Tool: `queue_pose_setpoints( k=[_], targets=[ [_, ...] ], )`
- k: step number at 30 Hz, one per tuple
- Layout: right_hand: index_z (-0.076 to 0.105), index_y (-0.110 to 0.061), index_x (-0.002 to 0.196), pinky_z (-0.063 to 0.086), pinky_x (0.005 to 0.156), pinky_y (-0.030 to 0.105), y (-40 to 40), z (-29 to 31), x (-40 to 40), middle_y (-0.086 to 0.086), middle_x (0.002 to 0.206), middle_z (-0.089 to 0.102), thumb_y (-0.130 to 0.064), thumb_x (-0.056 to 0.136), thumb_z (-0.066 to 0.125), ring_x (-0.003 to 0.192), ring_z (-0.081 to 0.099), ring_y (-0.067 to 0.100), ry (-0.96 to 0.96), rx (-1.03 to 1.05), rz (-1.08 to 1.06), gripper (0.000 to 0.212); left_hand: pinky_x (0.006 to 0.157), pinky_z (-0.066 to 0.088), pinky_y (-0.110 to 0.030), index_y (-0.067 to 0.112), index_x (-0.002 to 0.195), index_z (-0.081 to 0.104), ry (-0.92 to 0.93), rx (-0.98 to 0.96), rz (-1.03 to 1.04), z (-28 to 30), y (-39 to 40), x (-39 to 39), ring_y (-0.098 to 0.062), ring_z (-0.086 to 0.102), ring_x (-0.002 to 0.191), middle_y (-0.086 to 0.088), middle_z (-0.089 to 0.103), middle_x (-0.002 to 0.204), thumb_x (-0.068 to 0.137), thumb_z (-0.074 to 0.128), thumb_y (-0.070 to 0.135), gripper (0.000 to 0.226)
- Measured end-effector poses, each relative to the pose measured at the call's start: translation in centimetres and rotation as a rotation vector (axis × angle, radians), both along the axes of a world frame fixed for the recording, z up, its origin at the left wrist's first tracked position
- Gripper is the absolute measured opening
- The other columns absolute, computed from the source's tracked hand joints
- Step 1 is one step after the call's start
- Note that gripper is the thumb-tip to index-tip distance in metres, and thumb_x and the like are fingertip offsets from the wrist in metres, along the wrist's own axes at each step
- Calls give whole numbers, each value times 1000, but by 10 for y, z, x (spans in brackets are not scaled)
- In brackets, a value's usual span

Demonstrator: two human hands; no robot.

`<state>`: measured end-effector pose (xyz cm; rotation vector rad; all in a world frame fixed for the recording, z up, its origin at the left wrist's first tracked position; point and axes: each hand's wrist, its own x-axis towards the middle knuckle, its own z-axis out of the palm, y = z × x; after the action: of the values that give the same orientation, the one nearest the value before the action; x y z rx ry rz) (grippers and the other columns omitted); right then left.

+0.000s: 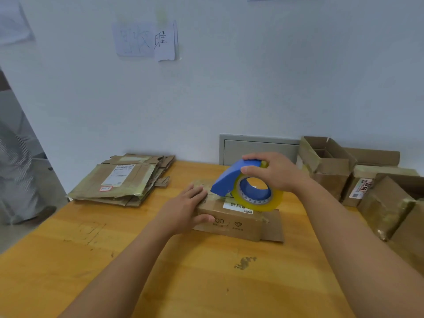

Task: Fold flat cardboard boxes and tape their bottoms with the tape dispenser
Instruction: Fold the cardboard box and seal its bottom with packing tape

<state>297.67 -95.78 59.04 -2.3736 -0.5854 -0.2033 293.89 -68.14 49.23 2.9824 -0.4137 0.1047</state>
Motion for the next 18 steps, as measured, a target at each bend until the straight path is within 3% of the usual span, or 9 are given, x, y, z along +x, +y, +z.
queue_pose_setpoints(
  k=[7, 9, 12, 15, 18],
  targets=[
    [64, -38, 127, 36, 81, 25, 10, 3, 8, -17, 116, 58, -53, 92, 60, 107, 52, 10, 16, -68, -24, 38, 117, 26, -44, 38, 156, 14, 21, 20, -10, 0, 5, 5, -12, 0, 152, 12, 11, 164, 82, 39, 83, 90],
    [63, -39, 126, 36, 80, 24, 9, 3, 9, -17, 116, 57, -54, 92, 58, 106, 52, 9, 18, -84, -17, 38, 121, 12, -45, 38, 155, 16, -16, 88, -27, -1, 3, 6, -16, 2, 152, 8, 15, 164, 82, 34, 84, 89],
    [61, -40, 127, 36, 82, 26, 10, 5, 10, -19, 115, 56, -56, 93, 56, 102, 52, 7, 26, -135, -4, 38, 120, -4, -41, 24, 156, 19, -107, 164, -54, -2, -9, 7, -20, 0, 152, -1, 17, 164, 78, 19, 87, 101],
    [62, -40, 128, 42, 82, 27, 12, 7, 10, -18, 115, 57, -56, 93, 56, 89, 54, 3, 53, -126, 10, 39, 117, 0, -32, 17, 159, 8, -106, 90, -23, -8, -23, 6, -18, 4, 152, -4, 10, 165, 76, 13, 92, 111],
    [62, -38, 127, 44, 85, 28, 11, 7, 10, -15, 116, 58, -55, 93, 57, 97, 55, 7, 58, -110, 19, 38, 115, -1, -29, 18, 159, 2, -110, 54, 7, -13, -27, 5, -17, 8, 152, -4, 9, 165, 74, 9, 95, 115]
  ],
)
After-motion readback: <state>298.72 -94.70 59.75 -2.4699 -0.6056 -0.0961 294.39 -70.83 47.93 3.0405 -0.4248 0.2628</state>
